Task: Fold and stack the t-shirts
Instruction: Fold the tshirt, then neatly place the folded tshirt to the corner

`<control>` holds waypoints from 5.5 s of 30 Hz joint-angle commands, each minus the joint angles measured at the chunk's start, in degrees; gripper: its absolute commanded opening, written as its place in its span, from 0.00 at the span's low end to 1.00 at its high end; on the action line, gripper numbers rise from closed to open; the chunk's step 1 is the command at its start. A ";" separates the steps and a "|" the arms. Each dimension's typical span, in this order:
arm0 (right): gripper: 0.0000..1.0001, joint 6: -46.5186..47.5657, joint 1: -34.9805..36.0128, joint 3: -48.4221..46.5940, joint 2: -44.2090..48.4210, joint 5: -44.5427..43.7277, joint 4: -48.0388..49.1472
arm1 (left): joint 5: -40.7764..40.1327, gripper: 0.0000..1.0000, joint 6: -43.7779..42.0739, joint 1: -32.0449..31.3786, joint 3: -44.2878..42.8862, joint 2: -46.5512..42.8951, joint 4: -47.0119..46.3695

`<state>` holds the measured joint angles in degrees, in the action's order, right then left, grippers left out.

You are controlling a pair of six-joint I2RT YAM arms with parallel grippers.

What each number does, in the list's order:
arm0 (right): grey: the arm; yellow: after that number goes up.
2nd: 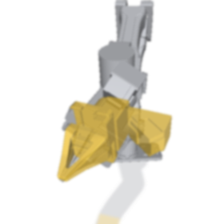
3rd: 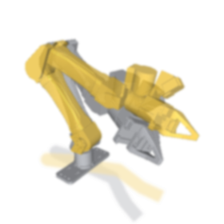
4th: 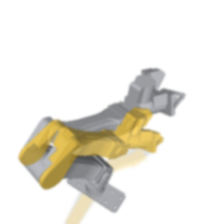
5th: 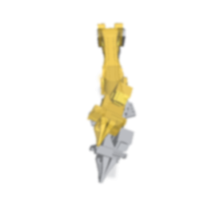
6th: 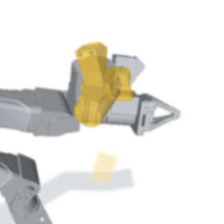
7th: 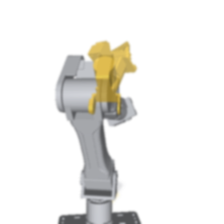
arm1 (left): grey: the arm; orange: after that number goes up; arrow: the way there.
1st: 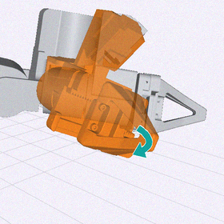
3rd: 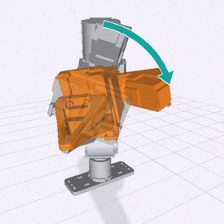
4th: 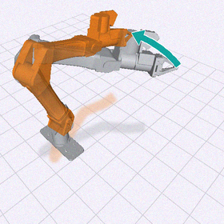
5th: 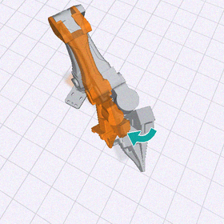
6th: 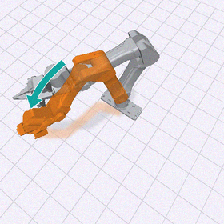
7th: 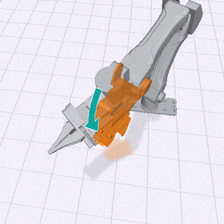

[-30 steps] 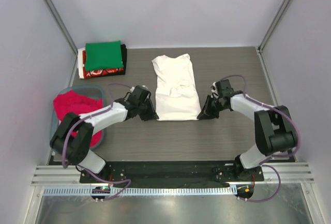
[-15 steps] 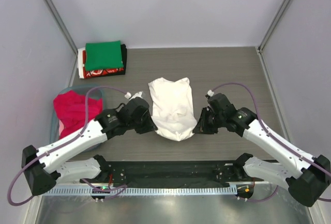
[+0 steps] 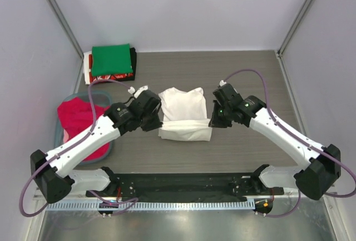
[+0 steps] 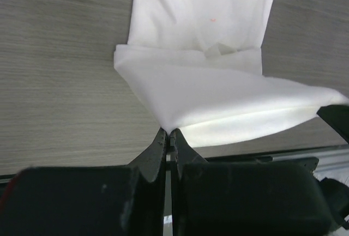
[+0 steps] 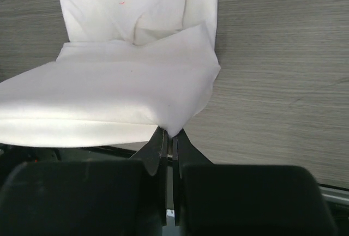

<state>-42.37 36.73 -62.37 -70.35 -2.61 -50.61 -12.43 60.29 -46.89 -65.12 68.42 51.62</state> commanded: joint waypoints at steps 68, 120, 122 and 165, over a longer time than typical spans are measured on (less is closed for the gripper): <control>0.43 14.94 -20.81 -12.69 -37.31 39.10 26.53 | 23.23 0.47 -11.34 15.87 -20.23 35.11 -15.83; 0.52 11.79 -26.80 -35.19 -61.74 35.31 18.44 | 20.86 0.34 -20.39 23.95 -25.84 55.75 -18.40; 0.53 11.52 -26.89 -35.10 -62.10 34.61 17.22 | 21.57 0.34 -21.35 24.13 -25.84 55.94 -17.61; 0.81 7.22 -13.53 21.38 7.84 28.36 20.63 | 31.50 0.45 -14.86 25.89 -6.52 51.20 -47.47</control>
<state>-31.29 23.18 -45.95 -64.86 23.73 -35.38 19.11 43.29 -19.57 -76.31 119.35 3.27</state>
